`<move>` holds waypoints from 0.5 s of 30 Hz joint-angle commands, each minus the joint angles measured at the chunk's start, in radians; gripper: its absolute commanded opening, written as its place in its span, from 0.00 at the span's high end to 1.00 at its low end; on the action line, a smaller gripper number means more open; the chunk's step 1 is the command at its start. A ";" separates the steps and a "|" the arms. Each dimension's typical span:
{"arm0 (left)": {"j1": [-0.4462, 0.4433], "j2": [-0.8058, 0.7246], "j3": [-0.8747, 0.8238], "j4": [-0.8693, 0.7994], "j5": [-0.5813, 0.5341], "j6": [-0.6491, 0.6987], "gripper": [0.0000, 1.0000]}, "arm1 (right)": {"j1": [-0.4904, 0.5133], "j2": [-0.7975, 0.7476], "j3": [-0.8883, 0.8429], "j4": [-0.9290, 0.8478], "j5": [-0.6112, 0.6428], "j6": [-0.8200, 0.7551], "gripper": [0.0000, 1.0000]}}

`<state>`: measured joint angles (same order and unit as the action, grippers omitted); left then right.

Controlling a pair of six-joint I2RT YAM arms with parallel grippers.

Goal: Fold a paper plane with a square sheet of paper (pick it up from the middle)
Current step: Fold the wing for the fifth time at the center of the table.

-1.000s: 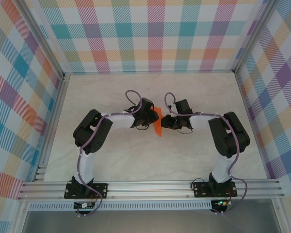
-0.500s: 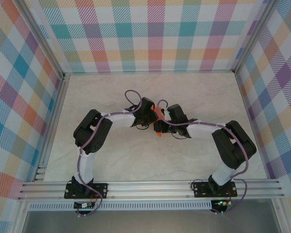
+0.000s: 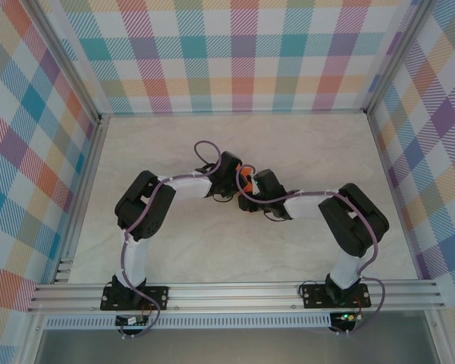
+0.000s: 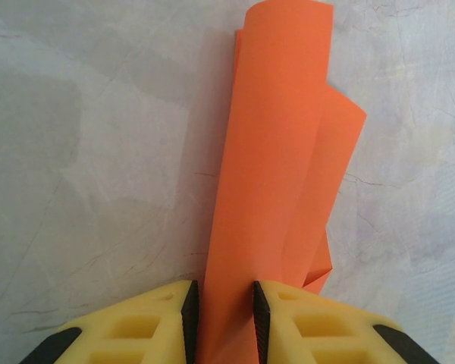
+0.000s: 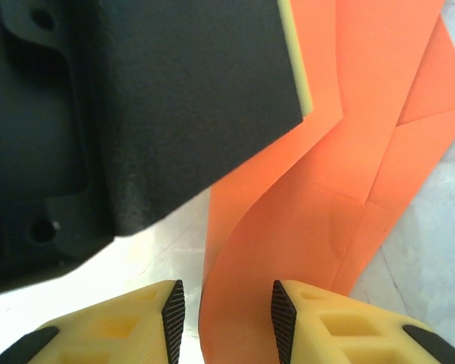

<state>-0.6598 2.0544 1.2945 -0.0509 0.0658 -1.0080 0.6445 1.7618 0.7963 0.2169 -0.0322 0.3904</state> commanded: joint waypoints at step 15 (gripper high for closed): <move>-0.004 0.006 0.042 -0.030 0.003 -0.030 0.72 | 0.043 0.065 -0.036 0.039 0.157 -0.089 0.48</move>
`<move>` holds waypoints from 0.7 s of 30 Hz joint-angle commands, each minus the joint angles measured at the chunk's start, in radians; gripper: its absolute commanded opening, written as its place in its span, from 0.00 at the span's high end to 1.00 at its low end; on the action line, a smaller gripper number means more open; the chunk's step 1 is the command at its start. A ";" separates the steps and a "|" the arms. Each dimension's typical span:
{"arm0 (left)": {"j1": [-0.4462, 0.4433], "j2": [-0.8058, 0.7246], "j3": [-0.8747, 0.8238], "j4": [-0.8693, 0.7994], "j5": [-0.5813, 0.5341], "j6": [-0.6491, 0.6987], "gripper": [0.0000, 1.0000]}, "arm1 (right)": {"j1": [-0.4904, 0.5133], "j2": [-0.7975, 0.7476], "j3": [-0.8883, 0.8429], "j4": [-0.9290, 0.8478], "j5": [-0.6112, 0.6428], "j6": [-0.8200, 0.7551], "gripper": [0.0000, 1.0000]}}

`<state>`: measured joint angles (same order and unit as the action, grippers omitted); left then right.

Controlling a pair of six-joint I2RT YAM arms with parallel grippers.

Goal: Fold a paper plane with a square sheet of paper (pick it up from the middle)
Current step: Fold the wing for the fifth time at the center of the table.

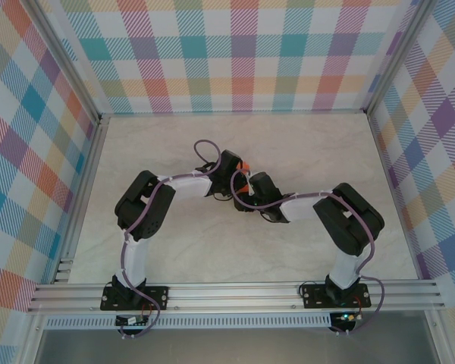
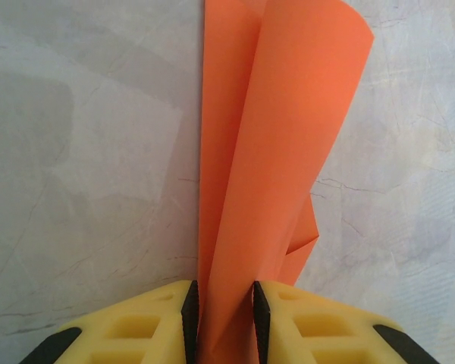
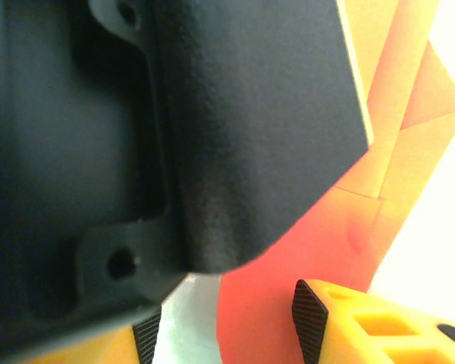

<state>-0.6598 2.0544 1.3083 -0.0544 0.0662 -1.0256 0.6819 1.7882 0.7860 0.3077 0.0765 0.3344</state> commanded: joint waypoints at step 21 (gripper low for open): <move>0.070 -0.171 -0.087 -0.071 -0.063 0.046 0.56 | -0.022 -0.058 -0.033 -0.050 -0.187 0.022 0.95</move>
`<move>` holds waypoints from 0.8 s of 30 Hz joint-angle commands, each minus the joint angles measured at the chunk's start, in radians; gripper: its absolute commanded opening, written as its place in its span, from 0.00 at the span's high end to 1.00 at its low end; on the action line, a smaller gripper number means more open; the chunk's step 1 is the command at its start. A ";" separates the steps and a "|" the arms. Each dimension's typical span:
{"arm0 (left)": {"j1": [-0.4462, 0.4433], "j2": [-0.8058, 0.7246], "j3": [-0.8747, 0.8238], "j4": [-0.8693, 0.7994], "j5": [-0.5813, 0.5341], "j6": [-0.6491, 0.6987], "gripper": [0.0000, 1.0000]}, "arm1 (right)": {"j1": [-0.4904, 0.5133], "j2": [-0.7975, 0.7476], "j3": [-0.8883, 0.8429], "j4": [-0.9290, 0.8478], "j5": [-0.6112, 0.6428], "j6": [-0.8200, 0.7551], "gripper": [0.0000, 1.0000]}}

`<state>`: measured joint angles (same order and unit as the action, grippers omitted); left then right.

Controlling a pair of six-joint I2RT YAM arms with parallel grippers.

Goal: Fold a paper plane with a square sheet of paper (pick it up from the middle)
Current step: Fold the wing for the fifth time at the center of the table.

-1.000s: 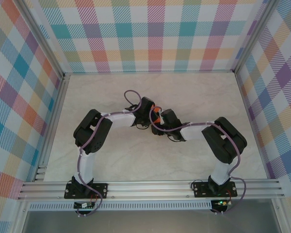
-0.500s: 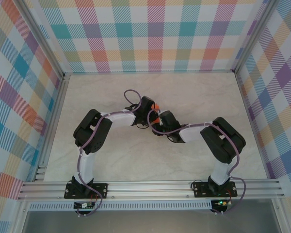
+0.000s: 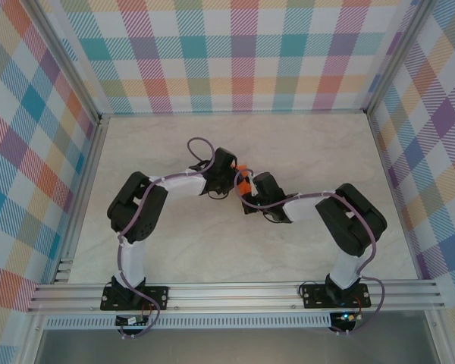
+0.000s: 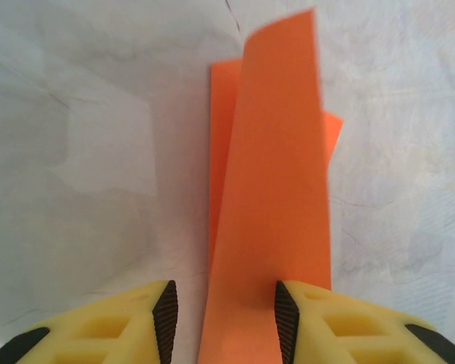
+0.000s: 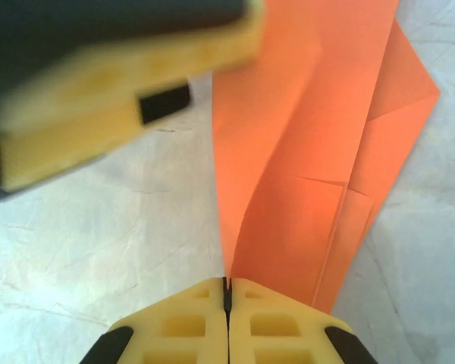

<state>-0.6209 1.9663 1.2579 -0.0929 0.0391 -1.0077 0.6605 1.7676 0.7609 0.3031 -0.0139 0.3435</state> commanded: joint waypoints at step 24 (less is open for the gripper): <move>0.084 -0.635 -0.592 0.150 -0.057 0.197 0.27 | -0.004 -0.059 0.067 -0.093 -0.520 0.203 0.96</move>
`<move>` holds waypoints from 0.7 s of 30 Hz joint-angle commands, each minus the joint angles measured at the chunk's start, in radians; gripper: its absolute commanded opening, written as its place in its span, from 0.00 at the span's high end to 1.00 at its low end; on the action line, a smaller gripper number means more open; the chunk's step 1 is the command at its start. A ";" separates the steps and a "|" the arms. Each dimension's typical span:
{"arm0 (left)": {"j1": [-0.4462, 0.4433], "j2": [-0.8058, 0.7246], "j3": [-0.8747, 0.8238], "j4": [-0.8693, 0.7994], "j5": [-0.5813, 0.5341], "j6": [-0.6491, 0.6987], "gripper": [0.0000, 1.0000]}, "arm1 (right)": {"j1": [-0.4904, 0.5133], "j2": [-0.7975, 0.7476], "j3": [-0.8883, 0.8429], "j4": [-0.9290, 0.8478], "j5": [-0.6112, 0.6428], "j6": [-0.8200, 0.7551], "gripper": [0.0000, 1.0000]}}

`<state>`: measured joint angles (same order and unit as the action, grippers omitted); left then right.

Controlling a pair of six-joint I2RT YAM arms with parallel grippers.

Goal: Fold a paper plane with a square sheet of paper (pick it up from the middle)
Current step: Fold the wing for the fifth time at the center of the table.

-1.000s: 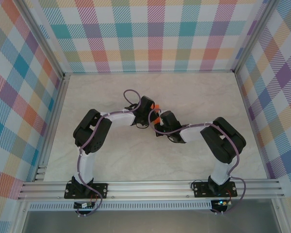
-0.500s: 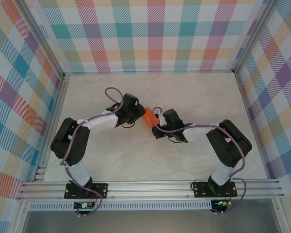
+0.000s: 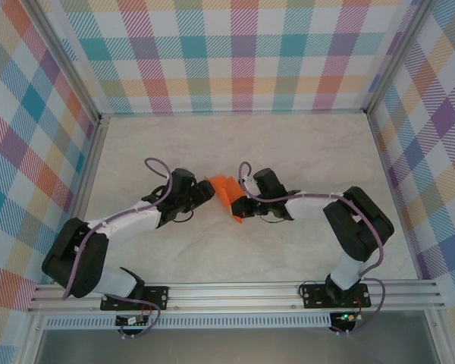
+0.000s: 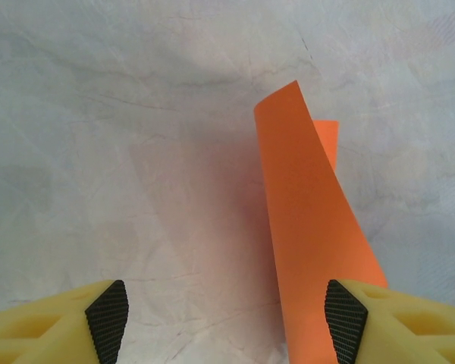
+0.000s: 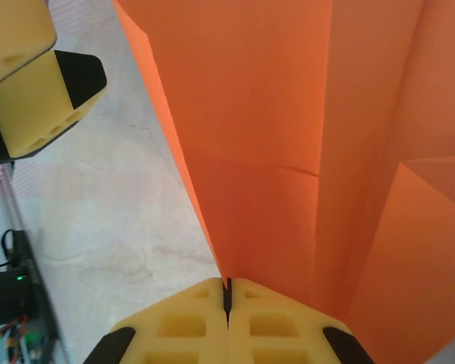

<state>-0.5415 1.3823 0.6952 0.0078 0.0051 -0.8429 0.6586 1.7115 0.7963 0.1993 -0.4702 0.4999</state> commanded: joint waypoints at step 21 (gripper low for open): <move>0.011 -0.364 -0.054 -0.131 -0.135 0.101 0.15 | 0.000 -0.030 0.161 -0.082 0.005 -0.003 0.95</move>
<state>-0.5407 1.0271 0.6365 -0.0967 -0.1059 -0.7540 0.6579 1.6238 0.9504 0.1139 -0.4347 0.5159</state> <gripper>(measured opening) 0.848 0.051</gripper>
